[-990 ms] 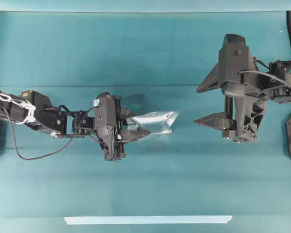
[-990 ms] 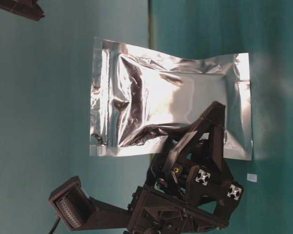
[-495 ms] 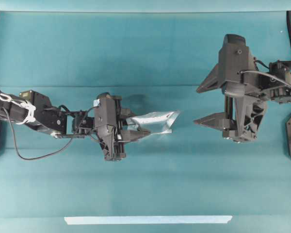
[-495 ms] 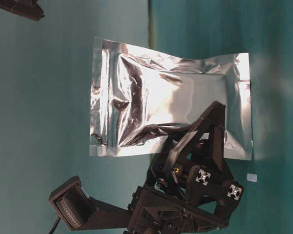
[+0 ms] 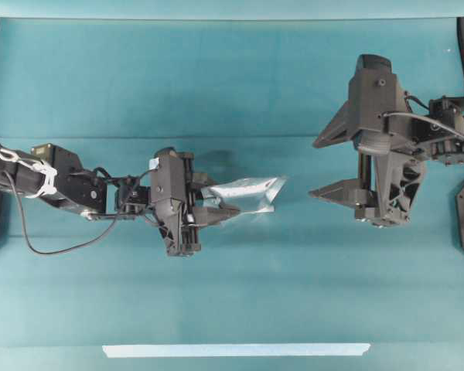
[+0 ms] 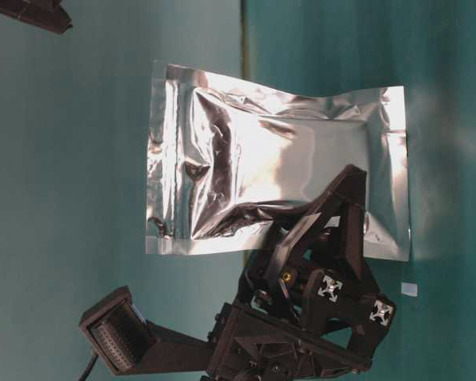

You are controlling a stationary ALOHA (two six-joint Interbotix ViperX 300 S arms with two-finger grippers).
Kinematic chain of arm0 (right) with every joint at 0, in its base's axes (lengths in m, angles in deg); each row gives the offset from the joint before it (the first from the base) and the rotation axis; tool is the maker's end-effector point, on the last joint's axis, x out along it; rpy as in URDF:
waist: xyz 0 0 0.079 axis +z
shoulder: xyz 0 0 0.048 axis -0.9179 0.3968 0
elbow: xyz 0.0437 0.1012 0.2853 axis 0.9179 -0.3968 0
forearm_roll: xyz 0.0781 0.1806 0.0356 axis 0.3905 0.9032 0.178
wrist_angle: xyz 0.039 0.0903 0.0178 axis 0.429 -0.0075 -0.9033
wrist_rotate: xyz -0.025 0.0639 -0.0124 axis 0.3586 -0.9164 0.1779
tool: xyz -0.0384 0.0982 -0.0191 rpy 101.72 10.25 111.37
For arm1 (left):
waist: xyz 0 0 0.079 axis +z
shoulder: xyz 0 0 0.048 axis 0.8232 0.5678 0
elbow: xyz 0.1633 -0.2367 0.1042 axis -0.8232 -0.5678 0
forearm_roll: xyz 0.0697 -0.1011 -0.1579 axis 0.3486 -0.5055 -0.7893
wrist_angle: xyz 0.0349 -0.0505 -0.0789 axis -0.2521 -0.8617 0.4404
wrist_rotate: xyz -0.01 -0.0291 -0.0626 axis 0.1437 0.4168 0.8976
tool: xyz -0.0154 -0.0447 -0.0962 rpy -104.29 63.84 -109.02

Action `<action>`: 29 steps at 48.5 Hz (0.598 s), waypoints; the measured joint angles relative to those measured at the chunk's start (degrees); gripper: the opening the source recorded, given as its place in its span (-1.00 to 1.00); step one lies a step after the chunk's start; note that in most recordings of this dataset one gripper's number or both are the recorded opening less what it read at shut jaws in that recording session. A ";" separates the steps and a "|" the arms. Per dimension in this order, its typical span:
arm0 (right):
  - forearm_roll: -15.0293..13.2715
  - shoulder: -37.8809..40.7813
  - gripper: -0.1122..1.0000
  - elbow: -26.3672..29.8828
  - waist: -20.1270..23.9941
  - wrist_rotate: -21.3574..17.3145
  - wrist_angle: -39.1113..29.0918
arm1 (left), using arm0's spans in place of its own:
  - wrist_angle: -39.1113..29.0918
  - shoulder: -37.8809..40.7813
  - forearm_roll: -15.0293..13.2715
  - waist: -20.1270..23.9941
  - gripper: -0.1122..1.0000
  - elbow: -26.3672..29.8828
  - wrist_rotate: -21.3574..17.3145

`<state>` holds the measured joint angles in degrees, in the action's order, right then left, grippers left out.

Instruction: Hand over the silver zip bag and make it stand upright.

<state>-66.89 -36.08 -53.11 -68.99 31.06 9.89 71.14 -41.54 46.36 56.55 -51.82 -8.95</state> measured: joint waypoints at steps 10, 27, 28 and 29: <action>0.00 0.09 0.81 -0.09 0.09 0.00 0.00 | 0.00 0.00 0.09 0.00 -0.31 0.00 0.00; -0.09 0.00 0.81 -0.09 0.26 0.09 0.00 | -0.88 0.00 0.00 0.00 -0.31 0.18 0.00; 0.00 0.09 0.81 -0.09 0.35 0.09 0.00 | -0.88 0.00 0.09 0.00 -0.31 0.18 0.00; 0.00 0.09 0.81 0.00 0.35 0.09 0.00 | -0.88 0.00 0.09 0.00 -0.31 0.18 0.00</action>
<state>-66.89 -36.00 -53.11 -68.64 31.14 9.89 70.26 -41.54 46.45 56.55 -51.65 -8.95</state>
